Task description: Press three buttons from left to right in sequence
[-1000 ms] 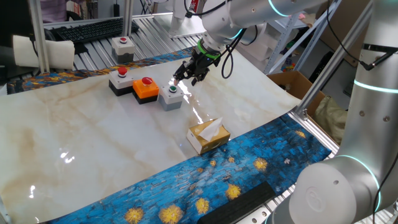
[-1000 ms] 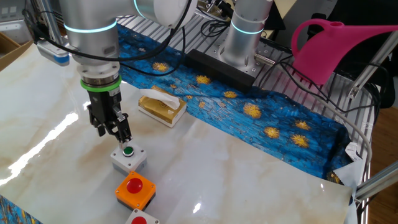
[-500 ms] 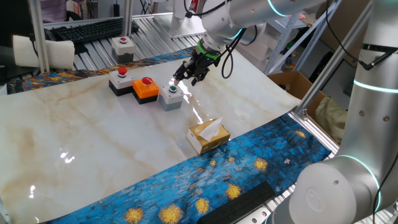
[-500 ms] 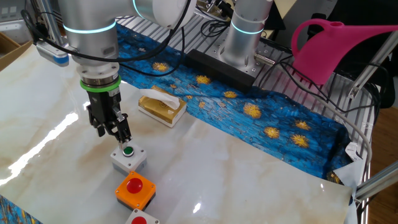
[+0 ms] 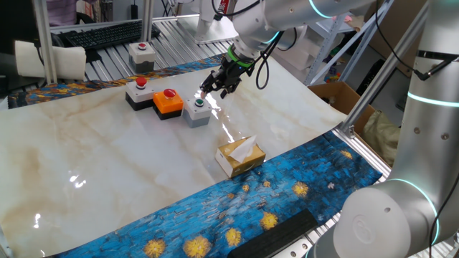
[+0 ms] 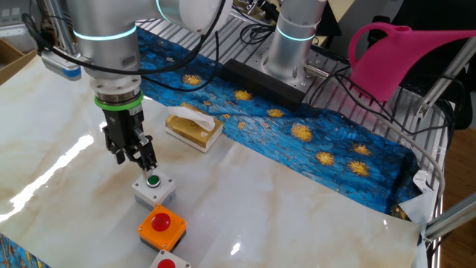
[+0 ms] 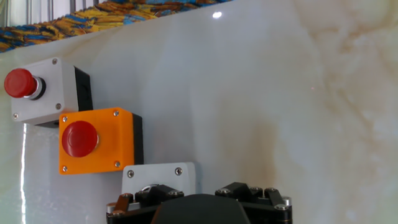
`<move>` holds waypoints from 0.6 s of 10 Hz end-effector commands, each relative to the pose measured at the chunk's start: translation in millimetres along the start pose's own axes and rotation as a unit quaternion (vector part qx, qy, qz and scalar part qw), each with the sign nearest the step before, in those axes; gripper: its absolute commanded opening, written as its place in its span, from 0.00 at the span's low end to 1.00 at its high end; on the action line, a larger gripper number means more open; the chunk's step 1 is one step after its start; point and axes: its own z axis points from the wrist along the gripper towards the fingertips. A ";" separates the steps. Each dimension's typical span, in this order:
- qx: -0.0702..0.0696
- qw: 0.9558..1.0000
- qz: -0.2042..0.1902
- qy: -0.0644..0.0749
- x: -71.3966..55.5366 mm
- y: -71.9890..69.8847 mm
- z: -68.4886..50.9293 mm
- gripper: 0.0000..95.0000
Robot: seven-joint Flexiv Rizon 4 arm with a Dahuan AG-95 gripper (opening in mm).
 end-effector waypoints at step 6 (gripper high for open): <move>-0.003 1.000 -0.001 0.003 3.9 7.1 0.5 0.80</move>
